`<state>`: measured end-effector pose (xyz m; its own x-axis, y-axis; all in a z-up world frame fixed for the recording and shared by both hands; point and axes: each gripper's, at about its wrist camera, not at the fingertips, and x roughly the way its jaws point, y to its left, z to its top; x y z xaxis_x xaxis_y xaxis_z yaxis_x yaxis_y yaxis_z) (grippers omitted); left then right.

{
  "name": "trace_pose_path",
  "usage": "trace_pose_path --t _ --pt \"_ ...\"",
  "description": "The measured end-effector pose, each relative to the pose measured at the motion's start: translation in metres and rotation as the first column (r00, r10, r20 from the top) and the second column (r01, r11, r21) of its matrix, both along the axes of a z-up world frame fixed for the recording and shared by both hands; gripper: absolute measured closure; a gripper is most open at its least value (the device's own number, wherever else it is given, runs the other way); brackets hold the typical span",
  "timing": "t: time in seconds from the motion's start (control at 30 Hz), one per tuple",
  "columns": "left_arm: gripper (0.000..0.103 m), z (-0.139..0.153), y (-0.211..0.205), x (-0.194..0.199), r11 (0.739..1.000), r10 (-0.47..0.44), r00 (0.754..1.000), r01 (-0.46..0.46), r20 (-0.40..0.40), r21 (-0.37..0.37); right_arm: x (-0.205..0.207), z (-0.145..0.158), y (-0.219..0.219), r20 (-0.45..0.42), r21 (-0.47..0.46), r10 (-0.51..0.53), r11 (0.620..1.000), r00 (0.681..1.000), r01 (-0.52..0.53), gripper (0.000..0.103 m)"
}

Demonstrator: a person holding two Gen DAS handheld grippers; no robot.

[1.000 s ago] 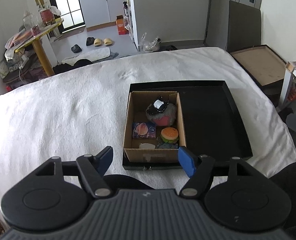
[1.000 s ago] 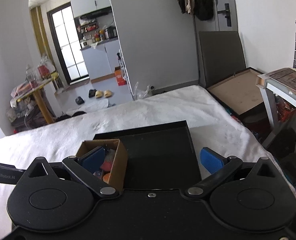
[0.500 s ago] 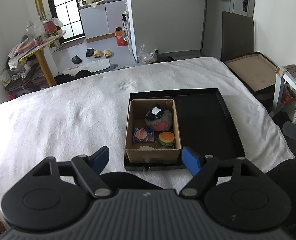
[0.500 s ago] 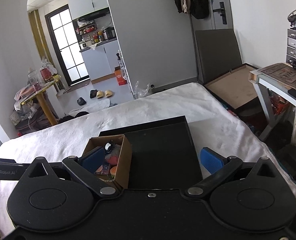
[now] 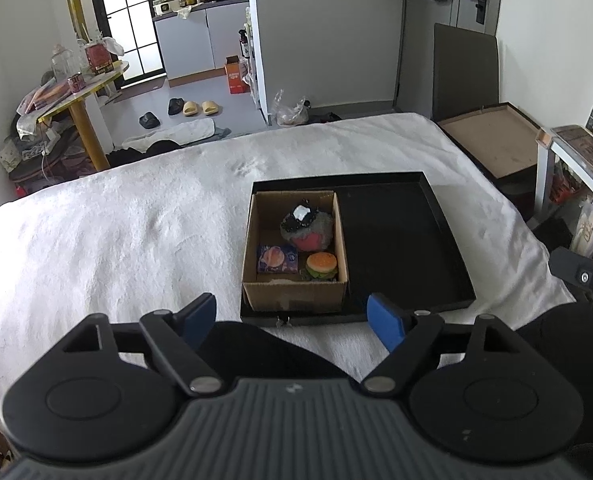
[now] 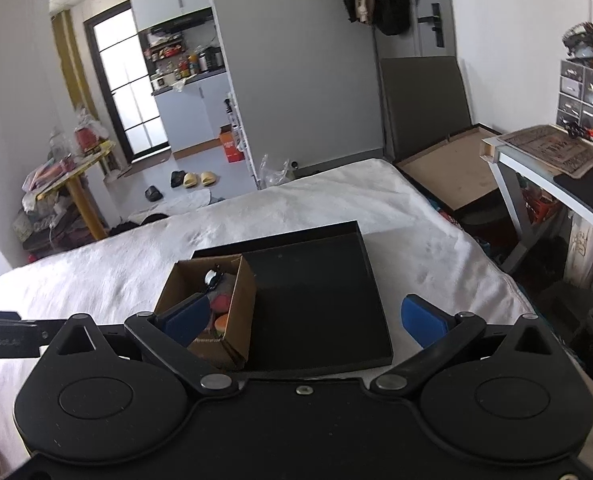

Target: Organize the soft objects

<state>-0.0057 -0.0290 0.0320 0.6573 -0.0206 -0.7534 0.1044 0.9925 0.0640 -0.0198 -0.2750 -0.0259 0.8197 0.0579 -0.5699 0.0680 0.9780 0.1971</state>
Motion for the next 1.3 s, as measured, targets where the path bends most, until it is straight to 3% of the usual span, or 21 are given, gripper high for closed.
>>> trace_pose_path --t 0.07,0.2,0.43,0.87,1.3 --pt "0.02 -0.001 0.001 -0.002 1.0 0.003 1.0 -0.003 -0.001 -0.001 -0.002 0.002 0.002 -0.006 -0.001 0.012 1.0 1.0 -0.012 0.0" --pt "0.007 0.002 0.006 -0.008 0.999 0.027 0.999 -0.026 0.017 -0.018 -0.004 0.005 0.008 -0.015 -0.01 0.014 1.0 1.0 -0.014 0.0" --pt "0.001 0.008 0.015 -0.016 0.998 0.05 0.998 -0.049 0.039 -0.028 -0.009 0.01 0.02 -0.007 -0.035 0.042 0.999 0.999 -0.042 0.0" --pt "0.001 0.012 0.023 -0.017 0.997 0.04 0.999 -0.039 0.023 -0.067 -0.01 0.012 0.025 -0.004 -0.033 0.045 0.998 0.999 -0.045 0.0" --pt "0.001 0.015 0.024 -0.021 0.997 0.06 0.997 -0.058 0.043 -0.053 -0.012 0.013 0.027 0.003 -0.042 0.056 0.998 0.998 -0.056 0.0"
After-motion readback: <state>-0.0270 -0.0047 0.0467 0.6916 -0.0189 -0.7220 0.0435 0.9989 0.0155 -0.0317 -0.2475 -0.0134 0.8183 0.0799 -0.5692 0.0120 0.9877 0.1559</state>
